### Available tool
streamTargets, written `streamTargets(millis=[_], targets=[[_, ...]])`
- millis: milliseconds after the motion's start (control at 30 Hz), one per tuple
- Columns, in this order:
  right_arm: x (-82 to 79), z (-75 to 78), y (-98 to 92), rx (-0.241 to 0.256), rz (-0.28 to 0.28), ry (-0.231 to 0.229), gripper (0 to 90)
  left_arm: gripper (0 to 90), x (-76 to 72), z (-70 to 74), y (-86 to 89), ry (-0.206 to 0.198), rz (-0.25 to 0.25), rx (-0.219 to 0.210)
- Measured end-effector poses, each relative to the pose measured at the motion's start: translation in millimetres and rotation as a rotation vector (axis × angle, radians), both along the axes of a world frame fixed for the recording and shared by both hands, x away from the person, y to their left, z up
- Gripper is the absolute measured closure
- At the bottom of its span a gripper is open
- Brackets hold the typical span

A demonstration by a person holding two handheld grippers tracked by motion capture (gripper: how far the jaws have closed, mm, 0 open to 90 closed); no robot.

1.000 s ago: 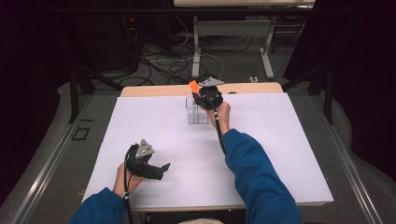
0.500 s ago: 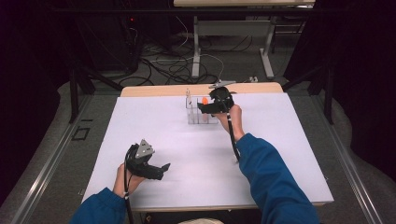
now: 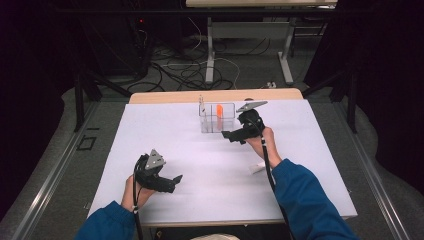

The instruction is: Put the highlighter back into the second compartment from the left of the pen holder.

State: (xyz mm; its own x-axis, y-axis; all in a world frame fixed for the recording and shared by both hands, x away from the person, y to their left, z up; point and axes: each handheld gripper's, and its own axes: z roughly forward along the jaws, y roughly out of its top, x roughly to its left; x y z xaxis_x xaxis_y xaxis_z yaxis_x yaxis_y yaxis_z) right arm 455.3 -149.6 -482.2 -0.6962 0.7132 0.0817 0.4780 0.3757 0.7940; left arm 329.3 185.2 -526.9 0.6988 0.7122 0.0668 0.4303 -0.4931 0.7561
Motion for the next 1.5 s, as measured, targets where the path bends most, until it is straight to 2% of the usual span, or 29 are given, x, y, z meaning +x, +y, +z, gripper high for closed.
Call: streamTargets(millis=[133,200,267,333,367,400,467,600,633,733,767,900,967,1000,1067,1133,1167,1300,1367,1400,1500], targets=[[-11.9,-5.7,-8.8,0.001,0.015,0.026,5.1,0.0,0.1,-0.2,0.2,0.000,0.002,-0.001],[-16.8,-9.5,-13.1,0.004,0.027,0.021,4.7,0.0,0.3,0.6,0.6,0.009,-0.006,0.006],[-21.6,-12.5,-16.9,-0.013,0.032,0.024,4.4,0.0,0.0,0.8,0.5,0.014,-0.007,0.004],[-26.7,-13.1,-19.8,-0.038,0.035,0.054,4.2,0.0,-0.3,0.0,-0.2,0.000,0.002,-0.004],[-28.0,-15.4,-20.4,-0.025,0.036,0.032,4.0,0.0,-0.4,0.1,-0.1,-0.001,0.002,-0.004],[-30.5,-14.9,-22.4,-0.045,0.040,0.045,4.0,0.0,-0.4,0.0,-0.1,-0.001,0.002,-0.004],[-34.3,-16.7,-24.3,-0.037,0.043,0.029,3.9,0.0,-0.3,-0.1,-0.2,0.000,0.002,-0.004],[-42.1,-15.8,-30.2,-0.049,0.048,0.044,3.3,0.0,-0.4,0.0,-0.1,-0.001,0.002,-0.004],[-43.6,-16.9,-31.1,-0.037,0.043,0.031,3.2,0.0,-0.4,0.1,-0.1,-0.001,0.001,-0.004],[-48.0,-16.9,-35.4,-0.039,0.044,0.037,2.7,0.0,-0.7,0.2,-0.4,-0.003,0.001,-0.002],[-49.8,-16.1,-37.3,-0.045,0.046,0.051,2.4,0.0,-0.7,0.5,-0.1,-0.004,-0.001,0.002],[-56.5,-14.3,-45.3,-0.025,0.044,0.041,2.1,0.0,-0.7,0.4,-0.2,-0.005,0.002,-0.004],[-60.6,-15.2,-48.8,-0.033,0.044,0.039,1.7,0.0,-0.7,0.2,-0.5,-0.003,0.001,-0.004],[-63.2,-15.3,-50.4,-0.060,0.038,0.044,1.1,0.0,-0.7,0.4,-0.4,-0.003,-0.001,0.000],[-67.3,-18.9,-52.7,-0.064,0.030,0.026,1.1,0.0,-0.8,0.6,-0.5,-0.005,-0.002,-0.002],[-71.4,-20.3,-55.9,-0.074,0.035,0.043,1.1,0.0,-1.1,0.9,-0.5,-0.008,-0.002,-0.002],[-73.3,-20.5,-57.5,-0.077,0.033,0.037,1.1,0.0,-1.1,0.9,-0.3,-0.007,-0.002,-0.002],[-80.2,-19.2,-66.7,-0.068,0.023,0.054,1.0,0.0,-1.0,0.6,-0.5,-0.007,-0.002,-0.002],[-82.7,-19.9,-72.2,-0.061,0.011,0.053,0.9,0.0,-0.9,0.7,-0.2,-0.004,-0.004,0.001],[-83.7,-21.6,-74.6,-0.042,0.004,0.040,1.1,0.0,-0.7,0.6,-0.2,-0.005,-0.003,-0.004],[-86.7,-24.7,-82.6,-0.038,-0.012,0.045,1.3,0.0,-0.8,0.7,-0.8,-0.001,-0.006,-0.001]])
